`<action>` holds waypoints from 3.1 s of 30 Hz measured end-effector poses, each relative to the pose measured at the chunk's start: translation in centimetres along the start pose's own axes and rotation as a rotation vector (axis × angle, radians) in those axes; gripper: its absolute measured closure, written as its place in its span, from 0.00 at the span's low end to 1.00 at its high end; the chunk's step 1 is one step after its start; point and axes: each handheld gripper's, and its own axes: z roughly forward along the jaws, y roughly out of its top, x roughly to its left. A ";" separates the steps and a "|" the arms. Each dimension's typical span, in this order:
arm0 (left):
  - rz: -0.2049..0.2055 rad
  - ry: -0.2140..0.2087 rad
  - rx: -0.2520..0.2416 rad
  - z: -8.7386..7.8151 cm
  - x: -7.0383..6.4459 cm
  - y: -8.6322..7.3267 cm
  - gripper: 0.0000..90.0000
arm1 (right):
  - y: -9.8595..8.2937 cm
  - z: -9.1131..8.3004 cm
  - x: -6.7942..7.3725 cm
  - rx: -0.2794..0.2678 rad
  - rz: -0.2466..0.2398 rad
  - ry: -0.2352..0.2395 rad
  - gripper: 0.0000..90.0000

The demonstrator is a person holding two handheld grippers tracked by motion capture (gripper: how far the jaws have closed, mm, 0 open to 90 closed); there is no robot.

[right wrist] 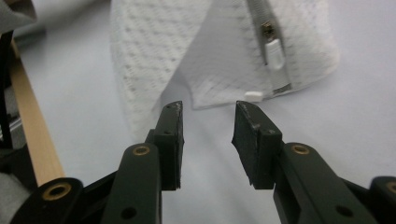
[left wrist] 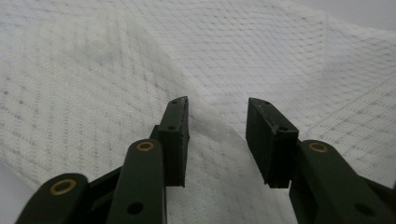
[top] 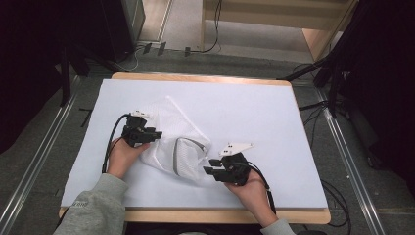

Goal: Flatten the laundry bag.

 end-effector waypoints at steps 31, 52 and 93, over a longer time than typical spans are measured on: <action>-0.129 -0.076 -0.164 -6.5 3.9 -1.4 0.99 | 1.9 2.1 -5.1 -0.032 0.031 -0.098 0.69; -0.249 -0.036 -0.145 -7.9 7.8 -4.4 0.99 | 2.6 4.2 -2.3 0.036 -0.029 -0.004 0.64; -0.261 -0.067 -0.130 -6.0 8.5 -3.1 0.98 | 1.2 -3.0 -7.9 -0.016 0.139 -0.158 0.95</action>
